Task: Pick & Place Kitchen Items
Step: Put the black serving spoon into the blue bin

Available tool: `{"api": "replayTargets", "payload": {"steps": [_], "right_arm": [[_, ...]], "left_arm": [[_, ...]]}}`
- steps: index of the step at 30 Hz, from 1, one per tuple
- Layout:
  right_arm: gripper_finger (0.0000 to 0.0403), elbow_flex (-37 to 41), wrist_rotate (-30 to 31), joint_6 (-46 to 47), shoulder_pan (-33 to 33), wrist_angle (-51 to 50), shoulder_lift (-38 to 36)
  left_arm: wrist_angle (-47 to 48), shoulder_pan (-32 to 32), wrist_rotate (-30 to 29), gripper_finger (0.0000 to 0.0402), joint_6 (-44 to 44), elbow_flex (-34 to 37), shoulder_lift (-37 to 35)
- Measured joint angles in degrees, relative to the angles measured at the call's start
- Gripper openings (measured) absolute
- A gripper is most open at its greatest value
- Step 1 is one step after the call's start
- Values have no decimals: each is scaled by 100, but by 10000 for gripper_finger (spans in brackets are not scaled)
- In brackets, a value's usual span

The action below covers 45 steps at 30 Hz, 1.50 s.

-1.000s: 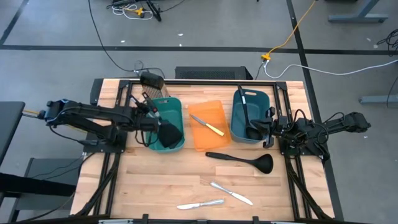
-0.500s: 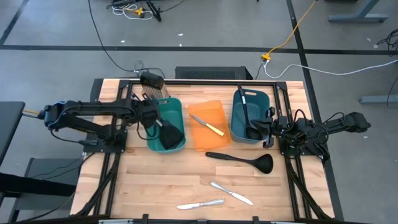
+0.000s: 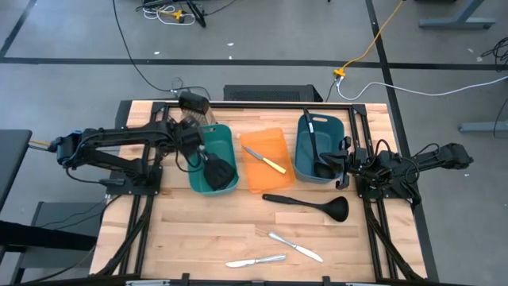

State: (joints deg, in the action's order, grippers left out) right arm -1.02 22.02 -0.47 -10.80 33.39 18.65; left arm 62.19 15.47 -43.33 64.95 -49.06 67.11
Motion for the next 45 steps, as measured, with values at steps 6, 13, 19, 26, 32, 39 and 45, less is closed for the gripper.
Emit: {"api": "replayTargets", "payload": {"steps": [6, 13, 19, 26, 32, 39, 45], "right_arm": [[13, 0, 0, -1, 1, -1, 0], [13, 0, 2, -4, 1, 0, 0], [13, 0, 4, -2, 2, -1, 0], [13, 0, 9, -42, -1, 21, 0], [13, 0, 6, -39, 0, 28, 2], [13, 0, 4, 0, -1, 33, 4], [13, 0, -2, 16, 0, 39, 4]], "left_arm": [[112, -260, -1345, 209, 4, -4, -55], [600, -794, -1740, 188, -433, -583, -118], [2017, -1369, -1864, 174, -2284, -2158, -234], [1790, -1554, 837, 135, -4687, -3750, -1232], [651, -1463, 2644, 62, -6586, -3342, -2640], [-855, -1463, 2764, 8, -7474, -1730, -3986], [-3157, -1467, 3423, 5, -7130, 249, -4472]]}}
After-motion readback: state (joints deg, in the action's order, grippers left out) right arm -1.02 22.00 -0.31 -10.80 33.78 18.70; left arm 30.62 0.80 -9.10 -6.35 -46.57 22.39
